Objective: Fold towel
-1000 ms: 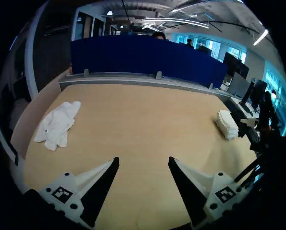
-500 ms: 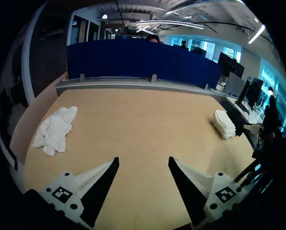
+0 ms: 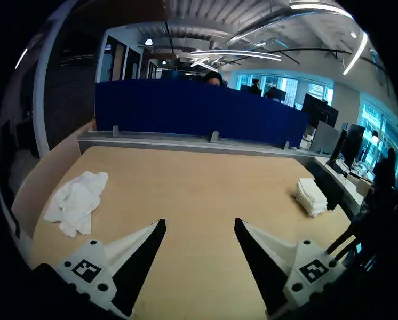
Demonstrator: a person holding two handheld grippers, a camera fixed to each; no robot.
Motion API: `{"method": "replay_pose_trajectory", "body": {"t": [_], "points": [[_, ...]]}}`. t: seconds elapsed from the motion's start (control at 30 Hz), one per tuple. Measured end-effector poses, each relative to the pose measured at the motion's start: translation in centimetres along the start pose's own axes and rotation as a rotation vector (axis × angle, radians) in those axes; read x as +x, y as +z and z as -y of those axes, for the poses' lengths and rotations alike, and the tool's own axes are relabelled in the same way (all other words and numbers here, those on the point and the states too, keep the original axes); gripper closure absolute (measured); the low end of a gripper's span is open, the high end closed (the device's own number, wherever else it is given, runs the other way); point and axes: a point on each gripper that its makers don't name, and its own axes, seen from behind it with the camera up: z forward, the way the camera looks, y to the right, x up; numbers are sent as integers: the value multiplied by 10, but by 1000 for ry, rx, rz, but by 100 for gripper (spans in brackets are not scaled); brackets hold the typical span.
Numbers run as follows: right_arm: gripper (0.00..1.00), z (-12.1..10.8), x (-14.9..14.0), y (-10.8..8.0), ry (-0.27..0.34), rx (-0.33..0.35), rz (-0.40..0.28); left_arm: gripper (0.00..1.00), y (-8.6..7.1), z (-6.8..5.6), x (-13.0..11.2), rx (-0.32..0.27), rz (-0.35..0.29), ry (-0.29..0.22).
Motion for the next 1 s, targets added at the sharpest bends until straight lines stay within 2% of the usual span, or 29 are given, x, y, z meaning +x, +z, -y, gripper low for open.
{"method": "replay_pose_trajectory", "body": {"t": [0.1,0.27,0.4,0.5,0.67,0.8,0.9,1.0], "points": [[0,8,21,-6,2,2,-80,5,2,2,9,4,-32,2],[0,19,32,-11,11,13,-121,5,5,1,18,1,-67,10],[0,21,32,-12,8,9,-114,5,6,1,27,0,-106,6],[0,24,28,-10,8,7,-98,5,5,1,42,0,-162,12],[0,34,22,-10,18,17,-68,5,-2,4,80,28,-307,67],[0,43,19,-10,27,22,-56,5,-6,13,102,78,-399,108],[0,49,17,-9,28,34,-47,5,-6,15,105,96,-425,112],[0,55,17,-8,26,44,-40,5,-6,15,105,91,-433,105]]}}
